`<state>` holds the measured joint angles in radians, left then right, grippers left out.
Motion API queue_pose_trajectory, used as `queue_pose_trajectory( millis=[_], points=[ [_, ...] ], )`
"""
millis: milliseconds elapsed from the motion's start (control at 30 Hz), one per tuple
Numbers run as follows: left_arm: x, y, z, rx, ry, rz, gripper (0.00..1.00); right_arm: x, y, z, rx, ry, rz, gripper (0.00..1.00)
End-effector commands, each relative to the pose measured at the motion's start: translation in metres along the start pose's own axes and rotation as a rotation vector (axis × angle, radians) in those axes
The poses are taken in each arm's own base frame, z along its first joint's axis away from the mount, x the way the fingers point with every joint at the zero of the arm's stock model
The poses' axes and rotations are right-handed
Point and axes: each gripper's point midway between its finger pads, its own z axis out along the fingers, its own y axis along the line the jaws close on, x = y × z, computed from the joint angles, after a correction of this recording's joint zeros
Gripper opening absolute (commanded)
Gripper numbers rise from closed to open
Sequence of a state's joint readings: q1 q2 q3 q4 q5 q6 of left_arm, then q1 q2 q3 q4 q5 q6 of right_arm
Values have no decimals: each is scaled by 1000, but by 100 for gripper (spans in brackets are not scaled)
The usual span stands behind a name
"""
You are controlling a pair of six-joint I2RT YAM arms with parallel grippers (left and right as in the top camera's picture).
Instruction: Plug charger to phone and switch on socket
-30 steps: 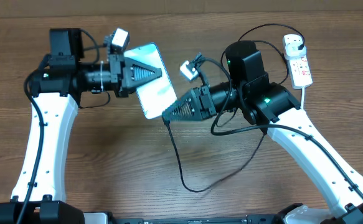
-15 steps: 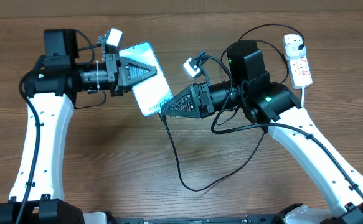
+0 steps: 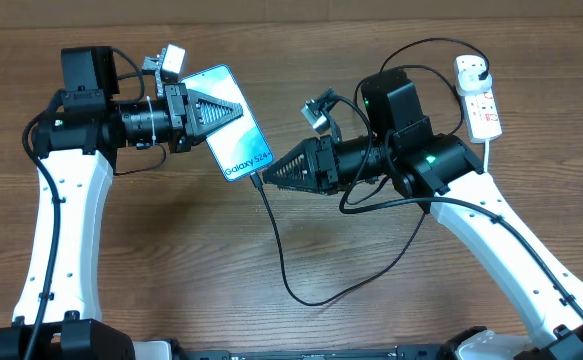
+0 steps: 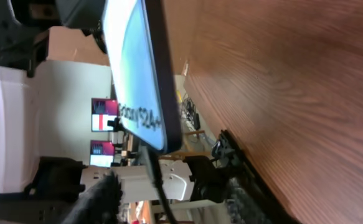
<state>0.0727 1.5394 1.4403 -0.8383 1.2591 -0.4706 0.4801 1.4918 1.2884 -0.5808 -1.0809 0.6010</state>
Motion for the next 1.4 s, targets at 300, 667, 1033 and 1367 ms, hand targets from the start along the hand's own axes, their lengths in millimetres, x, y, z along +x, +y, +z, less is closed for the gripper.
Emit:
queue_pose_trajectory(
  millis=[300,667,1033,1367],
  points=[
    [15,-23,-3,114,64,-4,4,25,31,11,-120,126,-64,36],
    [23,-22,1,111,86,-33,4,24,38,5,-162,133,-78,27],
    [28,-25,8,115,111,-27,4,24,37,5,-162,135,-74,20],
    [28,-25,8,115,112,-27,4,23,37,4,-162,130,-75,14]
  ],
)
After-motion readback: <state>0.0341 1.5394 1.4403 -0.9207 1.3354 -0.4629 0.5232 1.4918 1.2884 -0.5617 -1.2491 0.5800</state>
